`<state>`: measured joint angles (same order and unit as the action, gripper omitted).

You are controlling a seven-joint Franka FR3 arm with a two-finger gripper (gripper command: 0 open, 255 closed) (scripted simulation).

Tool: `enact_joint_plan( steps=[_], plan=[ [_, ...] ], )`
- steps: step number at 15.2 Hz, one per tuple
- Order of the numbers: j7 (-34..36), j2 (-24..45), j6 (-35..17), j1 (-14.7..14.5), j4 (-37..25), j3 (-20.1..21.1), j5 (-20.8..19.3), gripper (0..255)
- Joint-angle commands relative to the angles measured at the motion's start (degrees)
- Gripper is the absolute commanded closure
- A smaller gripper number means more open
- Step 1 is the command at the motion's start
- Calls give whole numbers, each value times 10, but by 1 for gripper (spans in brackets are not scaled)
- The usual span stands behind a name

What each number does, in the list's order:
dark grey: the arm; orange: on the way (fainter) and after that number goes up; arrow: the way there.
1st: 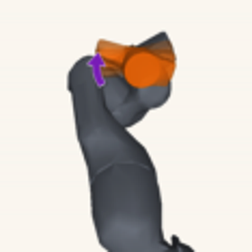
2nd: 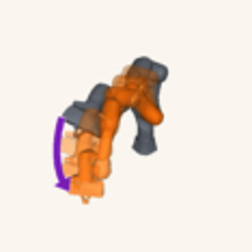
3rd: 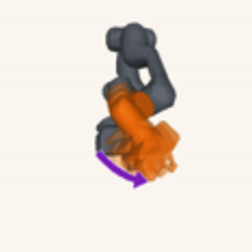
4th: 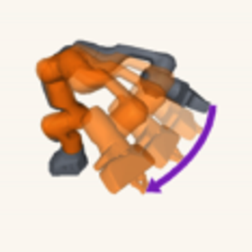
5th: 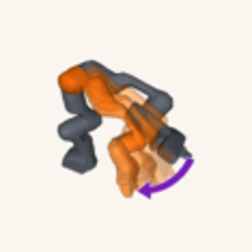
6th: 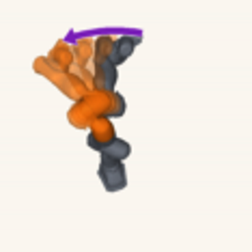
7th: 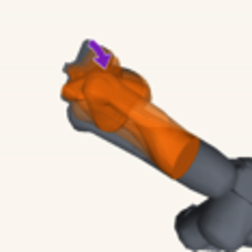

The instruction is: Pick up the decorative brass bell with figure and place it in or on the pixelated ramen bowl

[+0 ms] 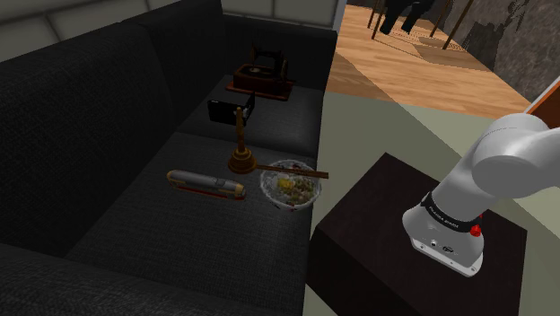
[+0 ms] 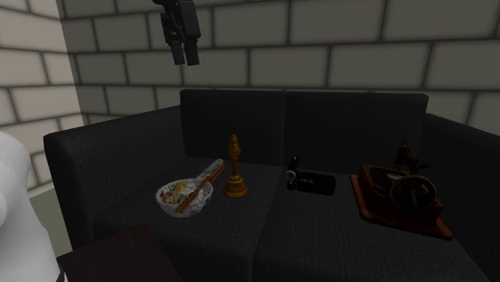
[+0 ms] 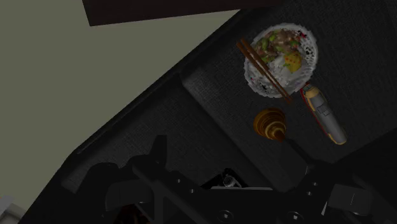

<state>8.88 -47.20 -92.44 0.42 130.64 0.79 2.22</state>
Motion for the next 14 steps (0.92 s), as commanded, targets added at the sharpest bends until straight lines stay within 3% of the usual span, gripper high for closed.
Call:
enact_joint_plan(
  steps=[1, 14],
  plan=[
    [0, 0, 0, 0, 0, 0, 0, 0],
    [111, 262, -114, -4, -61, 75, 35, 0]
  ],
)
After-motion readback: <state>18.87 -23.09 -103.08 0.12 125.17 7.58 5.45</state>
